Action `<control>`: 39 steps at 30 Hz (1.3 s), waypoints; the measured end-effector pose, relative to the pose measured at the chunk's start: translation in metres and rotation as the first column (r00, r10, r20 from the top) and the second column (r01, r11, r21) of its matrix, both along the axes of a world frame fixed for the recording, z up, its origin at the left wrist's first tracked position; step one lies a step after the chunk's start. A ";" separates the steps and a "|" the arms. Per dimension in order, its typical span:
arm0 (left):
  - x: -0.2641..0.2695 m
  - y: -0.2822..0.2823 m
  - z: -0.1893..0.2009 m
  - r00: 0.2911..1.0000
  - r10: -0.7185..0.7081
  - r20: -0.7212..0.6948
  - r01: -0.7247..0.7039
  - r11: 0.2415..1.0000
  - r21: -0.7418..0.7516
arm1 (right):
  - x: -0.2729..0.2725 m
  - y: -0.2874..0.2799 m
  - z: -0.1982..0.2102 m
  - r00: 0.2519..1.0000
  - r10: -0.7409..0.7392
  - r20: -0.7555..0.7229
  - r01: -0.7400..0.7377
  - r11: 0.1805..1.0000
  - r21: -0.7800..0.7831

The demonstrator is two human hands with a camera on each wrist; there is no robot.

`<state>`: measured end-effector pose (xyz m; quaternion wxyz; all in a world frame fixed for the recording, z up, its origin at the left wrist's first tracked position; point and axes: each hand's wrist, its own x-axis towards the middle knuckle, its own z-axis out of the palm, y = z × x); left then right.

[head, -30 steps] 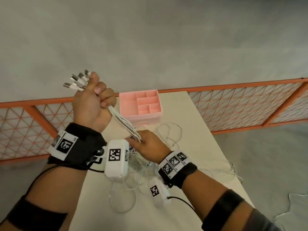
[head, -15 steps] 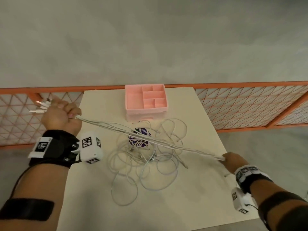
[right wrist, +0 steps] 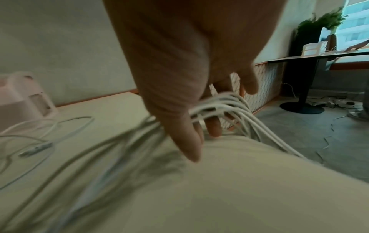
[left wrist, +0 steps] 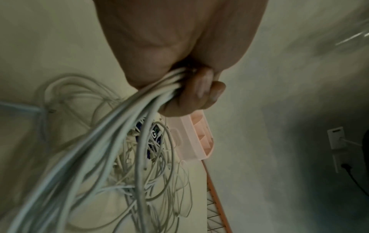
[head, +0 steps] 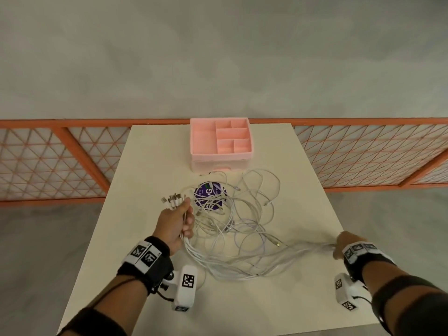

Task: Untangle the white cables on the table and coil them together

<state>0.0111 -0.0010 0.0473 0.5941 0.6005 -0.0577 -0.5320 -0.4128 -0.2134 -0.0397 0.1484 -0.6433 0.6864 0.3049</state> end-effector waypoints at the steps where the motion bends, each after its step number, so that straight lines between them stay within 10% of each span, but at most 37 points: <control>1: -0.003 0.000 -0.001 1.000 -0.007 0.011 0.007 1.000 0.012 | 0.009 0.002 -0.004 0.999 0.033 0.004 -0.033 0.999 0.035; 9: -0.016 -0.006 0.006 1.000 -0.028 0.013 0.029 0.999 -0.014 | 0.156 0.033 0.045 0.875 0.142 0.462 -0.095 0.988 -0.125; 18: -0.021 -0.008 0.015 0.997 -0.083 0.001 0.083 0.996 -0.027 | 0.209 0.059 0.035 0.805 0.018 0.593 0.048 0.994 -0.096; 29: -0.030 -0.034 0.023 0.995 -0.018 -0.103 0.013 0.999 -0.042 | 0.265 0.107 0.118 0.029 0.005 1.000 0.009 1.000 -0.005; 39: -0.006 -0.053 0.036 0.972 -0.021 -0.232 0.015 0.999 -0.031 | 0.241 0.130 0.120 0.089 0.063 0.994 -0.364 0.931 -0.026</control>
